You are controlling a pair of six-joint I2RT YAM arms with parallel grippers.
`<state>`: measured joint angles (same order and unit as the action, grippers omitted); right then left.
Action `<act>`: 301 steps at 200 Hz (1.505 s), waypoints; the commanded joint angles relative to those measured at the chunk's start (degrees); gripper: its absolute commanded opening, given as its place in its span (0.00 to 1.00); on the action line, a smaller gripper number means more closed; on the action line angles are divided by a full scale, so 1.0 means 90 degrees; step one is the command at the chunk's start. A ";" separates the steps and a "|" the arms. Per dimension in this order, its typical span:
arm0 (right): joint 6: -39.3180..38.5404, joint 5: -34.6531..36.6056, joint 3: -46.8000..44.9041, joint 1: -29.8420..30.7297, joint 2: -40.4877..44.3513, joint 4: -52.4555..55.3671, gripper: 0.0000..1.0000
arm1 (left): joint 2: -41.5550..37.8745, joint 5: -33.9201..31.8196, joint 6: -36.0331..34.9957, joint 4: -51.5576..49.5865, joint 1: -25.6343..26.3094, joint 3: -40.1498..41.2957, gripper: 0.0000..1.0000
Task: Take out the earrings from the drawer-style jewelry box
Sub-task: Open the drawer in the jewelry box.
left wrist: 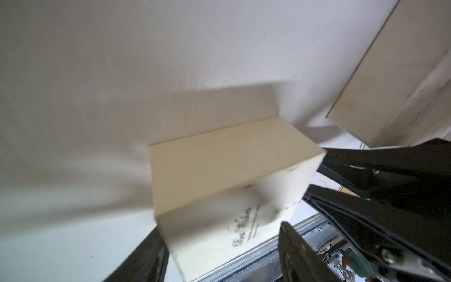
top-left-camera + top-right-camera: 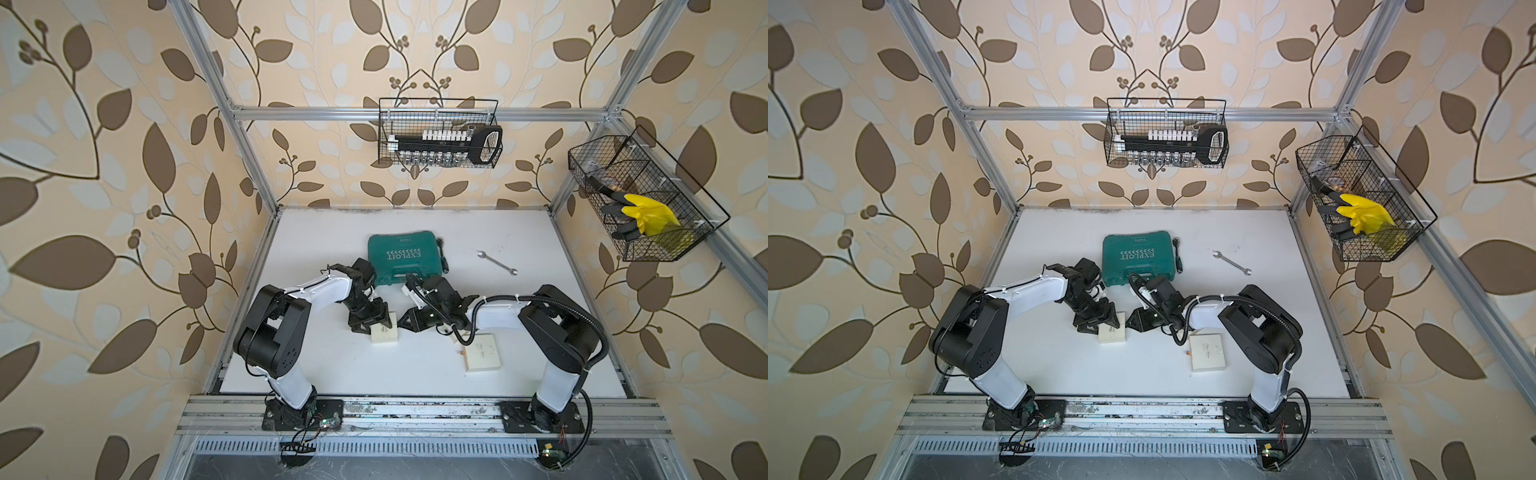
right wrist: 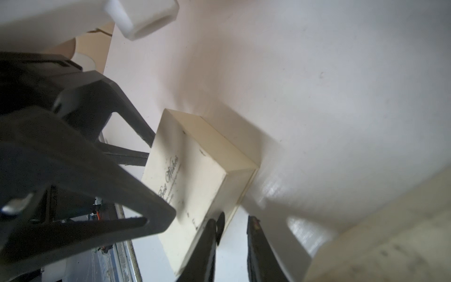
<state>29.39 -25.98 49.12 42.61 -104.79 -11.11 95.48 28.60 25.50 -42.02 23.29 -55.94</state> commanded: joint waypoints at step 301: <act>-0.0206 0.1564 -0.0678 -0.0008 0.0974 0.1231 0.00 | 0.0576 -0.1096 -0.0377 -0.0507 0.0240 -0.0252 0.59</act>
<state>28.95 -16.62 44.18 42.52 -97.51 -5.52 98.04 27.35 23.66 -44.86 23.88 -58.28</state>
